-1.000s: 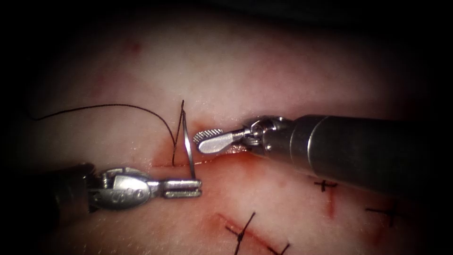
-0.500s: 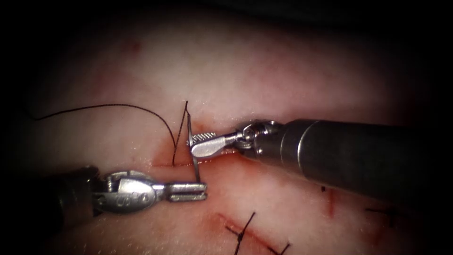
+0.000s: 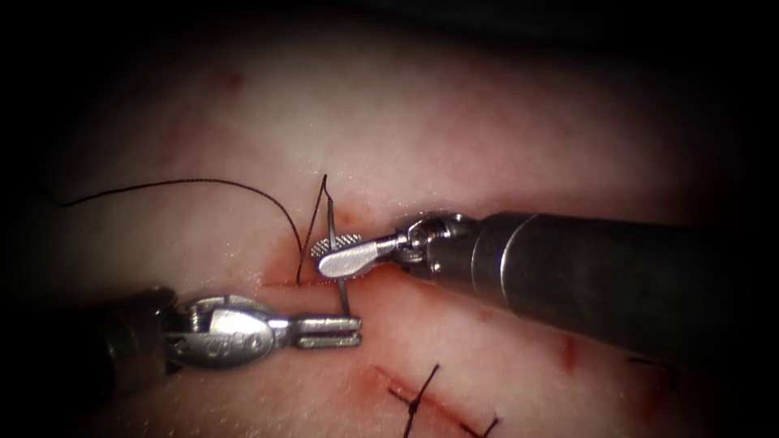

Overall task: Wound Closure
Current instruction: Hand the needle back to the right driver.

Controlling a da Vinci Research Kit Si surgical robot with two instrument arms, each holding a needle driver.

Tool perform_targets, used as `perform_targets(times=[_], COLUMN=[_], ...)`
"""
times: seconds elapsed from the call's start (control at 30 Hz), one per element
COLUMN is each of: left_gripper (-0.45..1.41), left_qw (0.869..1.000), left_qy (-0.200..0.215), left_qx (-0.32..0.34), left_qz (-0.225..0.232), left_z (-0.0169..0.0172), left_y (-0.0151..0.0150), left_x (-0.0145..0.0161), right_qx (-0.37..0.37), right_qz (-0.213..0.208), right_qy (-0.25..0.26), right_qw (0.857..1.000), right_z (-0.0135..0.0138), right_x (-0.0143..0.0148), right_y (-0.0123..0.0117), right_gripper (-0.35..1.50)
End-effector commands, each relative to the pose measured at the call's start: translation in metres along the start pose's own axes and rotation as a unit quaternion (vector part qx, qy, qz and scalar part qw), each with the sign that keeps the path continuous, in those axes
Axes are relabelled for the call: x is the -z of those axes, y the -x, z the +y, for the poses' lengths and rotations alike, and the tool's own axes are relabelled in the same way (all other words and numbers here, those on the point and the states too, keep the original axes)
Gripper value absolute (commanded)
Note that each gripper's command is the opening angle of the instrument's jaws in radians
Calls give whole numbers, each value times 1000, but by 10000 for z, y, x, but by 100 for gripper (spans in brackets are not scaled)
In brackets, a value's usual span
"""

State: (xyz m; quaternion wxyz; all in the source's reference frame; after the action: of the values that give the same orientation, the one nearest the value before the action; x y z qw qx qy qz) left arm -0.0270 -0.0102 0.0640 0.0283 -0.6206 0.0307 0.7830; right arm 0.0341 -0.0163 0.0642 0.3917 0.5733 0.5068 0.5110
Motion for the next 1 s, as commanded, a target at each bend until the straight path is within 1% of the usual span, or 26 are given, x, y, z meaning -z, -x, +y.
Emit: perform_targets(times=[0.03,0.13,0.23,0.27,0.3,0.33,0.47,0.63,0.7,0.73,0.77,0.8,0.87,0.9,0.93,0.97,1.0], left_gripper=[-45,-45,-45,-45,-45,-45,-45,-45,-45,-37,5,56,89,93,99,106,108], left_qw=[1000,1000,1000,1000,1000,1000,1000,1000,1000,1000,999,997,990,986,984,980,979], left_qy=[0,3,6,6,7,8,11,16,23,24,23,21,-9,-19,-26,-38,-39], left_qx=[-1,-1,-2,-2,-2,-2,-2,-3,-3,12,36,69,140,164,176,193,199], left_qz=[1,0,-1,-1,-2,0,-1,1,2,3,4,6,6,1,-5,-15,-16], left_z=[-2,-2,0,0,0,0,2,4,6,6,6,6,5,5,6,7,7], left_y=[3,3,4,4,3,3,2,0,-1,-1,-2,-3,-6,-7,-8,-9,-9], left_x=[-6,-7,-8,-8,-8,-8,-9,-9,-8,-8,-8,-7,-4,-3,-1,3,6], right_qx=[0,0,0,3,6,18,20,18,18,18,18,18,40,55,61,83,98], right_qz=[-2,0,0,0,-1,-5,1,15,16,16,16,17,23,28,32,37,39], right_qy=[0,1,5,8,13,27,60,65,66,66,66,66,59,59,56,60,63], right_qw=[1000,1000,1000,1000,1000,999,998,998,998,998,998,997,997,996,996,994,992], right_z=[6,6,7,7,8,11,20,20,20,20,20,20,22,23,24,26,27], right_x=[-8,-7,-8,-8,-8,-7,-5,-2,-1,-1,-1,-1,-2,-3,-4,-6,-7], right_y=[-2,-3,-4,-4,-4,-3,-7,-17,-18,-17,-18,-18,-20,-22,-23,-23,-23], right_gripper=[125,111,91,71,39,-35,-35,-35,-35,-35,-35,-35,-35,-35,-35,-35,-35])
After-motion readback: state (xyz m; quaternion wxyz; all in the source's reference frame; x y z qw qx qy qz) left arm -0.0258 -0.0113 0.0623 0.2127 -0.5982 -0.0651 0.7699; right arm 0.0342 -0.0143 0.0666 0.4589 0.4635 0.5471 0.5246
